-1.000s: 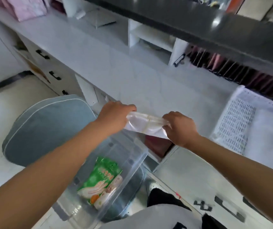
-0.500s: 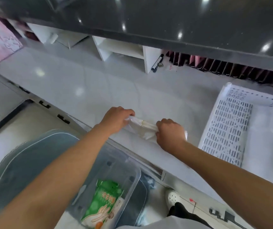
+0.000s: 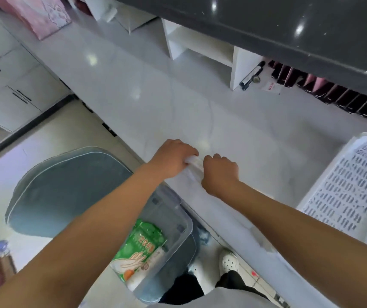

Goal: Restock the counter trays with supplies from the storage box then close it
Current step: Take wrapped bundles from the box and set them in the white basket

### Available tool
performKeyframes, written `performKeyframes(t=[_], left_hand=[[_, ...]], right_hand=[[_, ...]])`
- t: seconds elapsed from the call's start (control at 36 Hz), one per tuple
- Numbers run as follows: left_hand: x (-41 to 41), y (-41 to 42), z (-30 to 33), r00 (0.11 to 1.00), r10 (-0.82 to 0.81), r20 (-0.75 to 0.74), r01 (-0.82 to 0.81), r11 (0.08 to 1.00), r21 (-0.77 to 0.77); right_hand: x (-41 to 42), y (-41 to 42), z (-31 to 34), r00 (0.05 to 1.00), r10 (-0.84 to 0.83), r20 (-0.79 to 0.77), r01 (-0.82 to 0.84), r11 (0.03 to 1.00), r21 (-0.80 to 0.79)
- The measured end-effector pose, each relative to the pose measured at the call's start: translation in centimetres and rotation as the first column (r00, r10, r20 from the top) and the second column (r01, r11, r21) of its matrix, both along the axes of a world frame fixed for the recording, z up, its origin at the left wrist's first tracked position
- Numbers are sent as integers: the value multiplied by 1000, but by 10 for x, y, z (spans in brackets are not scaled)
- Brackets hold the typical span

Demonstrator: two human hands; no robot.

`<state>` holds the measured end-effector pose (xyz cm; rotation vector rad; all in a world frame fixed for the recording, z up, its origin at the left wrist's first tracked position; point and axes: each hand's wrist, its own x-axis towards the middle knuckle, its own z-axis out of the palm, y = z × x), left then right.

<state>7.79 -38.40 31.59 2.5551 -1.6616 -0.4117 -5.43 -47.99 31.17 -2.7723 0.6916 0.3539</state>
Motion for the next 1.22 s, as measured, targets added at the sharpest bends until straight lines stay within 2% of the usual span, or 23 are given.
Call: performKeyframes(t=[0.08,0.14,0.22,0.28,0.31,0.33,0.36,0.39,0.42,0.47,0.5,0.56,0.61,0.67,0.83,1.0,1.08,1.22], left_hand=[[-1,0,3,999,-14,34,12,999,47],[-1,3,4,998,0,56,0,1000,-11],[-7,14,9,984,179,20,-167,951,-261],[-17,24,16,925,340,-168,-379,810,-448],[-24,28,20,862,384,-330,-504,712,-489],[-34,32,24,763,391,-515,-632,620,-465],[-45,35,30,629,364,-687,-738,558,-380],[-56,38,35,476,316,-821,-803,538,-258],[-67,39,40,314,247,-917,-819,559,-130],[-85,38,43,41,90,-995,-726,687,32],[-92,36,44,-42,31,-999,-645,763,51],[-106,30,47,-120,-22,-992,-492,870,40],[-118,21,50,-122,-27,-992,-390,921,23],[-130,12,50,-110,-32,-993,-297,955,2],[-177,-20,48,-117,-3,-993,-132,991,13],[-221,-57,55,-82,72,-994,-140,987,84],[-232,-82,57,-9,100,-995,-174,980,100],[-248,-132,58,118,226,-967,-187,961,202]], right_hand=[[4,0,2,999,-47,-14,47,999,3],[5,-4,8,991,-128,-30,130,990,47],[3,-15,19,958,-284,-38,286,934,215],[-3,-23,29,917,-398,-33,378,838,393],[-8,-27,36,888,-460,-18,408,769,492],[-15,-30,43,850,-527,-1,427,686,589],[-23,-32,51,805,-593,13,430,598,676],[-34,-33,58,760,-649,23,418,516,748],[-46,-32,65,720,-693,28,398,446,801],[-73,-29,75,659,-751,33,356,351,866],[-87,-27,79,633,-774,25,343,310,887],[-117,-20,84,590,-807,-23,308,199,930],[-145,-14,86,554,-830,-70,274,102,956],[-169,-8,88,502,-860,-91,255,46,966],[-229,-3,92,340,-937,-80,292,24,956],[-277,-23,91,271,-958,-90,359,14,933],[-296,-43,85,245,-964,-107,354,-14,935],[-314,-87,66,204,-955,-215,358,-131,924]])
